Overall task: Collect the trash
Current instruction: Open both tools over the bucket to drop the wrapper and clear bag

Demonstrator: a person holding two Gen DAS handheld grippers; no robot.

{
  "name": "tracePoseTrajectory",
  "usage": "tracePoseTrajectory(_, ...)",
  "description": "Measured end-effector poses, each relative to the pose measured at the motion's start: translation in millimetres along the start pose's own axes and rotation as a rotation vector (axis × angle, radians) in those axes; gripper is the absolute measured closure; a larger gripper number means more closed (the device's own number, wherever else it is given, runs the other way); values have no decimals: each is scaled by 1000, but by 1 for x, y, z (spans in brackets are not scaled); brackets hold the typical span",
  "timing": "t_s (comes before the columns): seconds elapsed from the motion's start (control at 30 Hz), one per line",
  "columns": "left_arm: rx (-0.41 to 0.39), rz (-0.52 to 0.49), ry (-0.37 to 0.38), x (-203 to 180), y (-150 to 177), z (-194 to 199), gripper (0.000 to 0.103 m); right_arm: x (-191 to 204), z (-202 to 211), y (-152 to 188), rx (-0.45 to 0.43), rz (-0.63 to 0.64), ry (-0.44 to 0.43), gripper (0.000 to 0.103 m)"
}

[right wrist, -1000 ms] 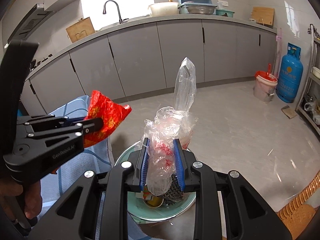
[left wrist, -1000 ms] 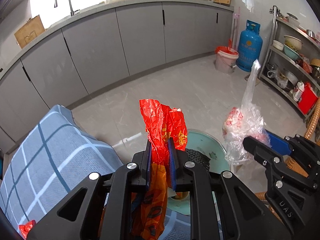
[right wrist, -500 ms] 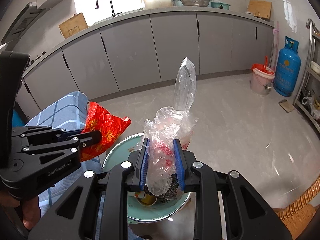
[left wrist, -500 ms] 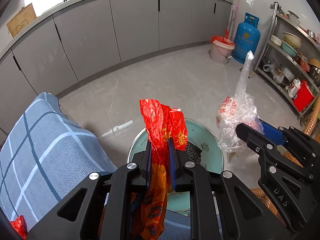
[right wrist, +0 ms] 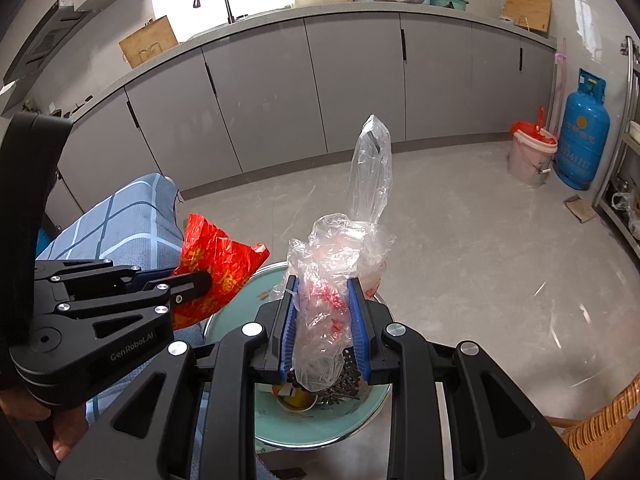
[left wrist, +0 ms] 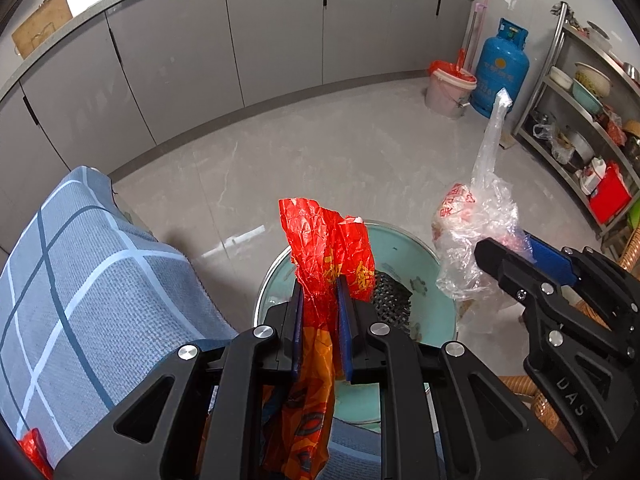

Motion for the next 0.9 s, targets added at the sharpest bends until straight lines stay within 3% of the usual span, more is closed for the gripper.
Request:
tracePoseTrajectory(0.5,13,14,-4,3,1,-8,86,0,-8,7,26,8,-32,74)
tracePoseTrajectory(0.53,14,21,-6,4,1,-9,81,0,-9,8,26,8,-36,69)
tracePoseTrajectory(0.6,14,31,-5,7,3,-8,53,-1,-8,8,18,-1,-45,47)
tracePoseTrajectory(0.63,0,37,-25,9,3,-6,34,-3,-6,8,6,-10,-51,40)
tracePoseTrajectory(0.8,-8,43,-35,14,5,-3,31,-6,2,13,6,-19,-50,37)
tracePoseTrajectory(0.9,-17,48,-39,18,7,3,21,-7,14,11,-19,-32,-46,29)
Point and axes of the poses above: each gripper's, at about its wrist camera, not at the fingertips, and z roughly against the way its jaws point, x to its left, y to its underside, the point moved 7 cm from there along -z, roughly the way its jaws point, and after that the axes turned 4 degrees about -y, right-handed, at the moved point
